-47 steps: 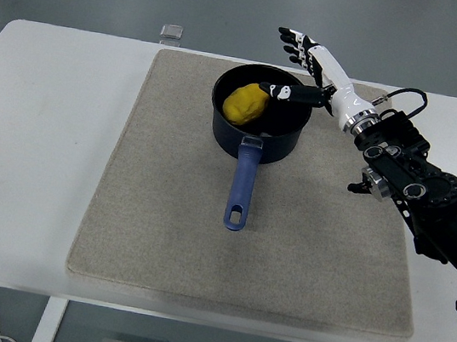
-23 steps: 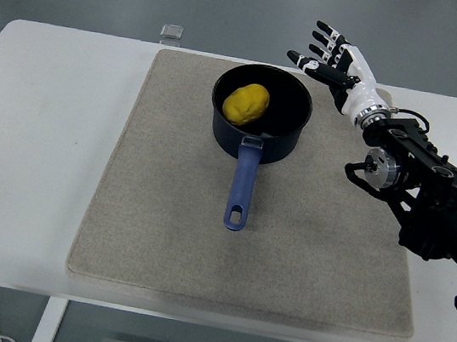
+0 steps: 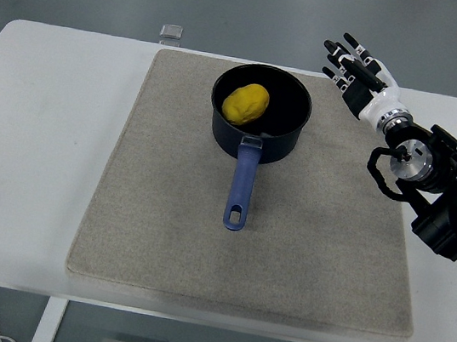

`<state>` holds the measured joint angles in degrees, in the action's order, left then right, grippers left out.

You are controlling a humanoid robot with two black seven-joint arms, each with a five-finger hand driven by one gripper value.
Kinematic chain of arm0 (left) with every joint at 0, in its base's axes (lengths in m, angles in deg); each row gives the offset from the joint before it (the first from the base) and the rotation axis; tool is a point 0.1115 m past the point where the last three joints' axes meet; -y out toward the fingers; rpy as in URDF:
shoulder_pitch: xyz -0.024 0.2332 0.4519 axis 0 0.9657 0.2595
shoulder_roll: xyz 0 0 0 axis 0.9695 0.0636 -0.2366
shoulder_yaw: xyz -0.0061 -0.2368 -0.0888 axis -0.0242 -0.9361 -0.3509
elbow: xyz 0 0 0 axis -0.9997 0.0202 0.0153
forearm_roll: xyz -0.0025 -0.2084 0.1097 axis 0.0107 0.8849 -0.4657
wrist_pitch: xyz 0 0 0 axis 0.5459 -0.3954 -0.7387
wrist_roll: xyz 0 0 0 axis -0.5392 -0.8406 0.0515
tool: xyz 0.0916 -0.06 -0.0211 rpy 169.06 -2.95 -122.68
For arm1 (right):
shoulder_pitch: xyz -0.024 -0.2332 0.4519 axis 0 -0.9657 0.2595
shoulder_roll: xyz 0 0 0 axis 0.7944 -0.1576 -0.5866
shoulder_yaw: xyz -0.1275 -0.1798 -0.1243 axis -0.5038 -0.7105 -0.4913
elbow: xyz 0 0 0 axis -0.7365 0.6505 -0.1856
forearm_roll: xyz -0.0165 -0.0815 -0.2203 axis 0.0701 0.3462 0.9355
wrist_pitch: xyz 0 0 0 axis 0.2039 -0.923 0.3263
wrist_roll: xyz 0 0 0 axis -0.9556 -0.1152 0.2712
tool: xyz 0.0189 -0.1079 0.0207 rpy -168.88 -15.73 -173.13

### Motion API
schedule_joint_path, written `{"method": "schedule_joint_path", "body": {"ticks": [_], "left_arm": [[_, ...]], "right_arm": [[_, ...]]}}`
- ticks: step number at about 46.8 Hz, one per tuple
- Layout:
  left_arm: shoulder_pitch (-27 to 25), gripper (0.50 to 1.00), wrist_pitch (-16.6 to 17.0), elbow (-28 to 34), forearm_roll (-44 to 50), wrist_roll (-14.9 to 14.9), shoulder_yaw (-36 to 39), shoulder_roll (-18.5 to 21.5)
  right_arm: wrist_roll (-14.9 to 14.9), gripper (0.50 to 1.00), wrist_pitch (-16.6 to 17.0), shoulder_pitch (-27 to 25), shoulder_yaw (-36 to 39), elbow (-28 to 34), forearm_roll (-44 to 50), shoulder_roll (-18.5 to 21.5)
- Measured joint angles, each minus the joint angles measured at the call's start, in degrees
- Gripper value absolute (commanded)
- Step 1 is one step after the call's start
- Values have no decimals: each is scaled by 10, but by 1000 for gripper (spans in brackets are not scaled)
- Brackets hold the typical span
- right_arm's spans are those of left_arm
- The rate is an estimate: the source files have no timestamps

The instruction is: Put the potato in the blue pot

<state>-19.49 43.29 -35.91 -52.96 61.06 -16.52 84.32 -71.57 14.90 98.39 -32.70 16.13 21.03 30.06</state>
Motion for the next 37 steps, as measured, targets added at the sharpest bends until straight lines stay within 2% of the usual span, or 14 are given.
{"method": "schedule_joint_path", "body": {"ticks": [13,23,37], "left_arm": [[0,999,0,0,0,0,0,0],[0,999,0,1,0,0,-1,0],[0,999,0,0,0,0,-1,0]], "right_arm": [[-2,932,-22,1,54,7,-8,0],[-2,932,-22,2,57,31,-1,-12],[6,932,-13,-3,58,34,-1,-26]]}}
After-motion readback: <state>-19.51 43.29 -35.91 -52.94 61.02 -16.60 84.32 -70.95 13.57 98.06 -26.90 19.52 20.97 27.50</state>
